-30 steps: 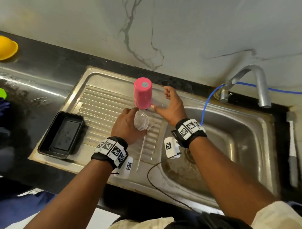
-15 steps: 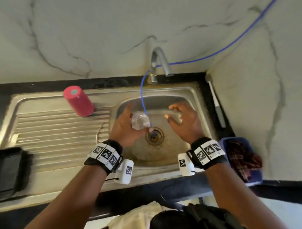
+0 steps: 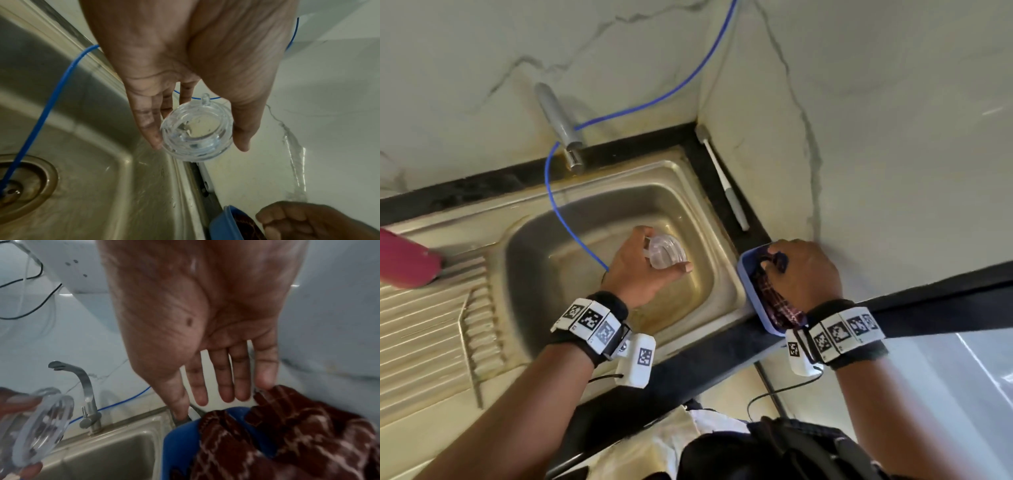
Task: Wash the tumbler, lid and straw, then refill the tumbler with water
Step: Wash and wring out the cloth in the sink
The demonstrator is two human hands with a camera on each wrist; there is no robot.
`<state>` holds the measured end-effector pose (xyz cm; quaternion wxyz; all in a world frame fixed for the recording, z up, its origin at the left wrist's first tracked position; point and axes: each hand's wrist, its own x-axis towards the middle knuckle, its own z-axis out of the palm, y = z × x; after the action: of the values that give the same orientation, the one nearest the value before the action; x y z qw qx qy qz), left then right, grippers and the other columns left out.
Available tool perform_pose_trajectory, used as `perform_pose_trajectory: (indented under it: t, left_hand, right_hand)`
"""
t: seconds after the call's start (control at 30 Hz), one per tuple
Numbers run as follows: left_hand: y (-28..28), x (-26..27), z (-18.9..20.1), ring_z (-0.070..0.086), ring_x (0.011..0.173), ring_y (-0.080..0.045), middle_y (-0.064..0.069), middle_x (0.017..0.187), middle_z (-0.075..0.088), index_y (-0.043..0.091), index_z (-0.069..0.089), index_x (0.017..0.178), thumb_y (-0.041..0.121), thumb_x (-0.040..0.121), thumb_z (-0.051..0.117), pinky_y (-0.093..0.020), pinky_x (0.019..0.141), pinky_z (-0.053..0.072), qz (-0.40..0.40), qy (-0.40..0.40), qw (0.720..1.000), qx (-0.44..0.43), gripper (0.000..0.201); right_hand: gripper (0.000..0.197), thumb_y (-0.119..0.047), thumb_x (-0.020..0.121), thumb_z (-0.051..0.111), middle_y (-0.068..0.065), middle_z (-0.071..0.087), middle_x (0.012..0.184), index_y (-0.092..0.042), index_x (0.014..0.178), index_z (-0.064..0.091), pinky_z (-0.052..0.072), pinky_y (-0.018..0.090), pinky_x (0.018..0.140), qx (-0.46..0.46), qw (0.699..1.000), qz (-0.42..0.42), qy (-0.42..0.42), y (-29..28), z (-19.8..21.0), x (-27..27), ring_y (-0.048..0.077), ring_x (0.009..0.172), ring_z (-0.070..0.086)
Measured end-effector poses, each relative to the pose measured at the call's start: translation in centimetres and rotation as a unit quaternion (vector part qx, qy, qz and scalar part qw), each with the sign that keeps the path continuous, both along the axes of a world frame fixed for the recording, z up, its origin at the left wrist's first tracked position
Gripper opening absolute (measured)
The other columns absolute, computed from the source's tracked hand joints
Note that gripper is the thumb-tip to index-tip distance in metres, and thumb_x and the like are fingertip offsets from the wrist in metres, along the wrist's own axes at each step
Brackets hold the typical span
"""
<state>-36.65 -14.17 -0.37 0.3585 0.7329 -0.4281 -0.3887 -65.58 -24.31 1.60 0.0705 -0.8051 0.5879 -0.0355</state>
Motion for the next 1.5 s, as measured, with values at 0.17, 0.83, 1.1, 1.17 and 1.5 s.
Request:
perform_pose_trajectory:
  t: [0.17,0.83,1.1,1.17,1.5]
  left_hand:
    - [-0.8,-1.4,-0.1,0.070,0.100,-0.015,0.015,0.122,0.060,0.040,0.052,0.120,0.079,0.052,0.085,-0.046,0.084,0.061,0.001,-0.009,1.000,0.002,0.085]
    - [-1.3,-2.7,1.8,0.070,0.099,-0.013,0.012,0.117,0.064,0.033,0.056,0.122,0.051,0.069,0.094,-0.034,0.079,0.061,0.083,0.038,0.995,-0.040,0.068]
    - [-1.2,-0.3,3.4,0.074,0.095,-0.016,0.005,0.127,0.063,0.036,0.058,0.129,0.068,0.068,0.087,-0.027,0.071,0.060,0.097,0.104,0.987,-0.078,0.074]
    - [-1.1,0.3,4.1,0.072,0.100,-0.010,0.009,0.125,0.065,0.036,0.057,0.133,0.063,0.073,0.086,-0.022,0.073,0.058,0.094,0.100,0.987,-0.088,0.072]
    - [0.7,5.4,4.5,0.068,0.100,0.003,0.012,0.114,0.069,0.025,0.054,0.126,0.042,0.055,0.094,-0.013,0.080,0.053,0.161,0.058,0.974,-0.149,0.083]
  right_hand:
    - [0.038,-0.052,0.092,0.058,0.000,0.070,0.095,-0.032,0.124,0.064,0.053,0.034,0.067,0.056,0.993,0.049,0.091,0.3,-0.9,-0.2,0.027,0.080,0.069]
    - [0.035,-0.020,0.098,0.071,-0.013,0.073,0.103,-0.027,0.132,0.067,0.045,0.012,0.084,0.089,0.969,0.091,-0.212,-2.6,10.0,-0.6,-0.006,0.089,0.065]
    - [0.030,-0.017,0.099,0.072,-0.018,0.074,0.111,-0.023,0.128,0.070,0.049,0.008,0.091,0.126,0.886,0.113,-0.431,-4.0,12.9,7.2,-0.011,0.101,0.068]
    - [0.030,-0.018,0.100,0.071,-0.014,0.074,0.113,-0.022,0.129,0.069,0.048,0.008,0.091,0.141,0.875,0.110,-0.449,-3.3,10.8,10.5,-0.011,0.101,0.067]
    - [0.064,-0.035,0.097,0.075,-0.022,0.064,0.136,-0.034,0.153,0.043,0.052,0.029,0.108,0.273,0.814,0.149,-0.490,4.0,4.9,19.9,-0.002,0.128,0.061]
